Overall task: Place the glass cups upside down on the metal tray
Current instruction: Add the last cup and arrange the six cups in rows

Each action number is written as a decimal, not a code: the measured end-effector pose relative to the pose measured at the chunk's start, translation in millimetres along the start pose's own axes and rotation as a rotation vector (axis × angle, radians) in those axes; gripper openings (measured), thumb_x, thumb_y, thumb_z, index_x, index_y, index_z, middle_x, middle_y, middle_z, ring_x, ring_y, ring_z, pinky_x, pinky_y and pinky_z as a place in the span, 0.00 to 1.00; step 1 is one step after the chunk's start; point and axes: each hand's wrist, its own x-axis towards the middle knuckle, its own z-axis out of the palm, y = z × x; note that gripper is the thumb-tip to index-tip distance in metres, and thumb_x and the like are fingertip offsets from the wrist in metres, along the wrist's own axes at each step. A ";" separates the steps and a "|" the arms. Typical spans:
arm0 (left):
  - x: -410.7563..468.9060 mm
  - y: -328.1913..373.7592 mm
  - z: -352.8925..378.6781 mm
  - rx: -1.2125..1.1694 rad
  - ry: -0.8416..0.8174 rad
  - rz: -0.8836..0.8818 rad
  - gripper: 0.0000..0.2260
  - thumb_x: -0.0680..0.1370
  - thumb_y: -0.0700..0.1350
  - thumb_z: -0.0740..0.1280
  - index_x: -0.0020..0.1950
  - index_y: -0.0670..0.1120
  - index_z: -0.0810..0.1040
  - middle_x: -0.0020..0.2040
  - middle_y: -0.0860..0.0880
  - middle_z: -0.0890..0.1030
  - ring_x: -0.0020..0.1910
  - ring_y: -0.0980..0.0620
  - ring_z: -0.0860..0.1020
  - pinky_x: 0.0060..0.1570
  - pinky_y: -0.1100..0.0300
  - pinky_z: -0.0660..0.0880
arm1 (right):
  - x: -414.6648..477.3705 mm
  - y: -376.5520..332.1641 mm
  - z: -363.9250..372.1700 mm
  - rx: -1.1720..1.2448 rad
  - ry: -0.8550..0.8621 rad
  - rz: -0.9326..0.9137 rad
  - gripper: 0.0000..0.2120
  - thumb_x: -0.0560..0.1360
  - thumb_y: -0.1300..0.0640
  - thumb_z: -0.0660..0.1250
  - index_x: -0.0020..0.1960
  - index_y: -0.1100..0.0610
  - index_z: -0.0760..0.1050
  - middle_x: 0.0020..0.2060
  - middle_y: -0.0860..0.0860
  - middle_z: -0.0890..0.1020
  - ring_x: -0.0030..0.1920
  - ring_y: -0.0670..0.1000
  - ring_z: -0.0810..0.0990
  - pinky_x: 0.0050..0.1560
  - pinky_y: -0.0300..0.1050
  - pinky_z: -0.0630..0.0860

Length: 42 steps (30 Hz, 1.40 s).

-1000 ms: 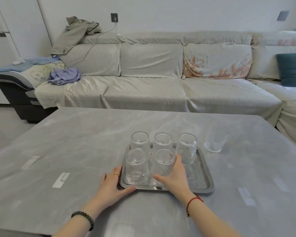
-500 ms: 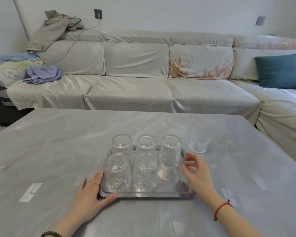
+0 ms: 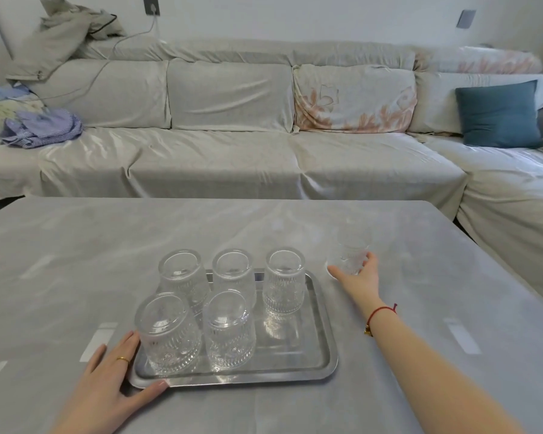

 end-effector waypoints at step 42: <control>-3.7 -4.3 1.8 -0.027 0.015 0.045 0.46 0.63 0.73 0.57 0.74 0.50 0.50 0.74 0.53 0.60 0.73 0.56 0.57 0.74 0.53 0.44 | -145.5 -64.4 6.5 -0.522 -0.364 -0.499 0.36 0.59 0.54 0.76 0.64 0.54 0.67 0.60 0.52 0.76 0.58 0.49 0.72 0.55 0.37 0.65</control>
